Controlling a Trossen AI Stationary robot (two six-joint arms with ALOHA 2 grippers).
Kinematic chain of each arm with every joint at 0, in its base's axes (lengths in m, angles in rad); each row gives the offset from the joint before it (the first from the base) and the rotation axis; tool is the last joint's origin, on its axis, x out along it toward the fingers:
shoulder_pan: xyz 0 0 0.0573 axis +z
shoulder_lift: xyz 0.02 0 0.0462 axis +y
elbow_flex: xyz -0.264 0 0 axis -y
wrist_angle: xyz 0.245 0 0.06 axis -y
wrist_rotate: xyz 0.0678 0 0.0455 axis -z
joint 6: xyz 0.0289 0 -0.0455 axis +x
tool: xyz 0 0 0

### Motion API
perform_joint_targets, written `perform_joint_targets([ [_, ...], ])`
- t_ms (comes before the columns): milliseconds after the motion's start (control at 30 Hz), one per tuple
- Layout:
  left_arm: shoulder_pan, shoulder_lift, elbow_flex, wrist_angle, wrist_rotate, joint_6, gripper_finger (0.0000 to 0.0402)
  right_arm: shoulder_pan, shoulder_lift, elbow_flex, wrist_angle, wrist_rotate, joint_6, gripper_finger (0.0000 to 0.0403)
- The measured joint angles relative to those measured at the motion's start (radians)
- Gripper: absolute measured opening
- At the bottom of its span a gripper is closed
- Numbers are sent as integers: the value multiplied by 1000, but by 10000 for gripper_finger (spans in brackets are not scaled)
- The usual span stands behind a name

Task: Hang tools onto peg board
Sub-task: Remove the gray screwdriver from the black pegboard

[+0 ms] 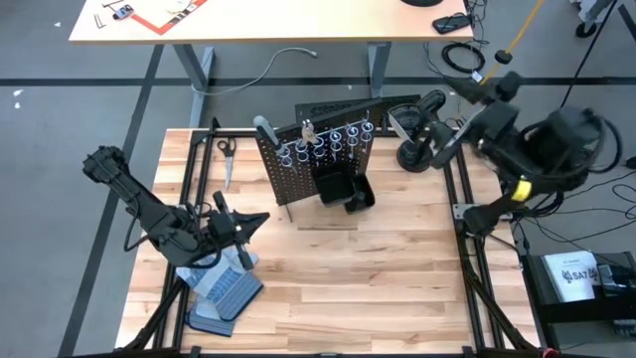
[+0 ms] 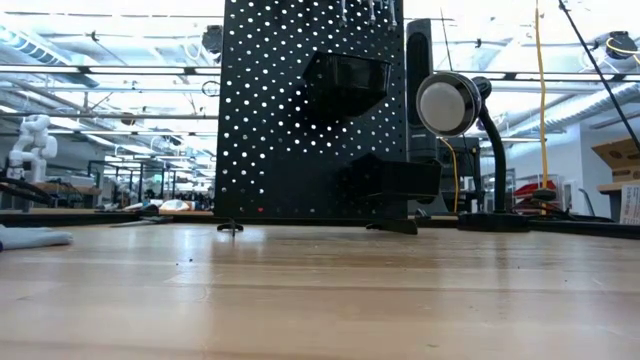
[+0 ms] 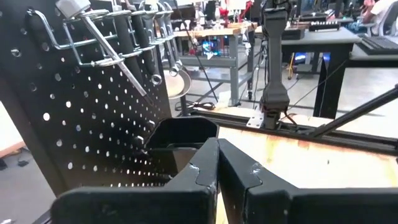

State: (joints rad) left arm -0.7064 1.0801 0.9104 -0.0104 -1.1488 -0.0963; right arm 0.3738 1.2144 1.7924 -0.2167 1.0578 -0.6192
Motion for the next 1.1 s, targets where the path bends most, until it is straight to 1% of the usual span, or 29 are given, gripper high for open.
perform_joint_targets([
  [67,0,0,0,-20,0,-2,11,-25,-19,0,-153,-77,152,297],
  [133,7,7,0,-39,0,-3,11,-54,-13,-1,-267,-201,288,297],
  [200,19,19,0,-55,0,-3,11,-79,20,-2,-304,-288,338,297],
  [267,38,35,-1,-55,0,-5,11,-95,71,-3,-284,-326,322,297],
  [400,74,76,-1,-60,0,-71,11,-128,168,3,-158,-398,174,297],
  [467,85,101,-1,-62,0,-98,11,-145,209,38,-150,-441,121,297],
  [567,94,135,-1,-61,1,-131,11,-188,263,108,-177,-492,101,297],
  [733,120,176,-1,-61,-3,-126,11,-275,357,252,-297,-667,196,297],
  [900,144,191,-1,-59,-6,-135,11,-346,445,397,-402,-816,292,297],
  [1000,144,193,-1,-58,-6,-135,11,-371,490,476,-431,-845,333,297],
  [1100,144,194,-1,-59,-6,-134,11,-389,517,510,-459,-851,354,297],
])
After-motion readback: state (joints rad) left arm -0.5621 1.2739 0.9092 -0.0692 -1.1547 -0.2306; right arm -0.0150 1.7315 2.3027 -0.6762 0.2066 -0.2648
